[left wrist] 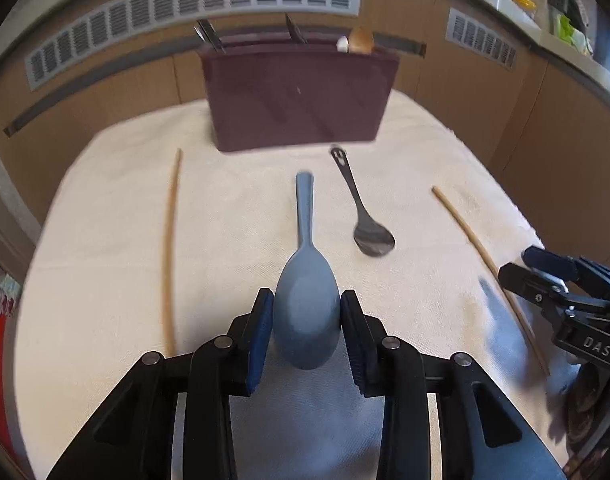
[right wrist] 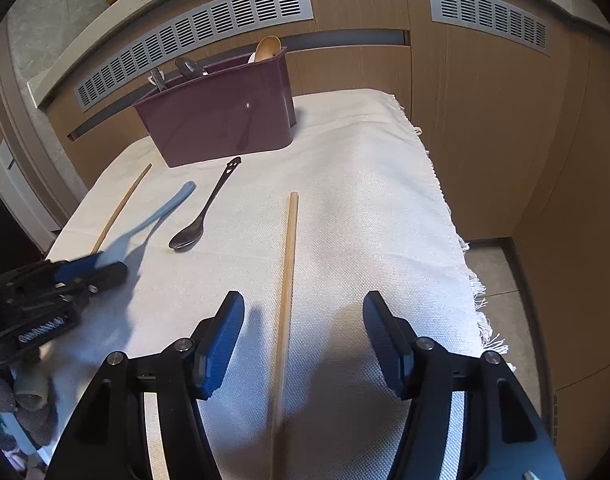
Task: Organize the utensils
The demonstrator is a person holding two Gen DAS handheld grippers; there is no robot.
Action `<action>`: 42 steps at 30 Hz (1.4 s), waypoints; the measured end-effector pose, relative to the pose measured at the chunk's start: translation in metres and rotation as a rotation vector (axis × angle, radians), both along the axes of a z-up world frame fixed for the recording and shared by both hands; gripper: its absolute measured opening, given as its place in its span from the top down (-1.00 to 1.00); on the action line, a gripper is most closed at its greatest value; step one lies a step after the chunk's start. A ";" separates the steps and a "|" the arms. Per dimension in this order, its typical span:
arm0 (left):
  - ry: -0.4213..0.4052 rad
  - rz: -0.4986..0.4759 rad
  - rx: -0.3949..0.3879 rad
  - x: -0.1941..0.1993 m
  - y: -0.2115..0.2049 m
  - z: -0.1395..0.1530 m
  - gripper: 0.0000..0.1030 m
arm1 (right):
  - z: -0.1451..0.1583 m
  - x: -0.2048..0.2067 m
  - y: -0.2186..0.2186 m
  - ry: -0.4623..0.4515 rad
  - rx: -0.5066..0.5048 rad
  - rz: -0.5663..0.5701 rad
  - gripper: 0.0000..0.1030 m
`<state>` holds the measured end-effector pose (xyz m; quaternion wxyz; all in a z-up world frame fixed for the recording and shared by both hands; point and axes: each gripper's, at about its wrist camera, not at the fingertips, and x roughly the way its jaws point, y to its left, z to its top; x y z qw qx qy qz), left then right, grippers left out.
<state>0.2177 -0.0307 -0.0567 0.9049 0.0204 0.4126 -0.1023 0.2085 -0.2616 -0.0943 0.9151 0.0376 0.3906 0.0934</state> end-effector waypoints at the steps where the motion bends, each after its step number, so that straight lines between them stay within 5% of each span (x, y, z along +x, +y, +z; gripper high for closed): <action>1: -0.024 0.004 -0.005 -0.004 0.003 0.007 0.32 | 0.000 0.000 0.000 0.000 0.002 -0.002 -0.16; 7: -0.223 0.015 -0.023 -0.035 0.023 0.068 0.32 | 0.000 -0.001 0.002 -0.006 -0.007 -0.007 -0.21; 13: -0.285 -0.004 -0.038 -0.041 0.025 0.093 0.51 | 0.000 -0.001 0.001 -0.006 -0.004 -0.007 -0.23; 23: -0.175 -0.004 -0.043 -0.029 0.031 0.073 0.49 | 0.004 0.012 0.005 0.022 -0.033 0.011 -0.24; 25: -0.139 -0.008 -0.047 -0.027 0.034 0.064 0.47 | 0.004 0.018 0.015 0.024 -0.078 0.041 -0.06; 27: -0.111 -0.012 -0.049 -0.025 0.036 0.056 0.41 | 0.003 0.026 0.026 0.046 -0.111 0.081 0.39; 29: -0.078 -0.018 -0.057 -0.023 0.038 0.046 0.31 | 0.001 0.035 0.033 0.073 -0.122 0.087 0.43; 33: -0.037 -0.046 -0.057 -0.021 0.039 0.035 0.05 | -0.005 0.042 0.037 0.121 -0.144 0.103 0.86; 38: 0.030 -0.166 -0.033 -0.017 0.029 0.029 -0.20 | -0.001 0.024 0.026 0.150 -0.125 0.122 0.89; 42: 0.137 -0.369 -0.046 -0.013 0.009 0.022 -0.32 | 0.004 -0.005 0.007 0.154 -0.088 0.103 0.89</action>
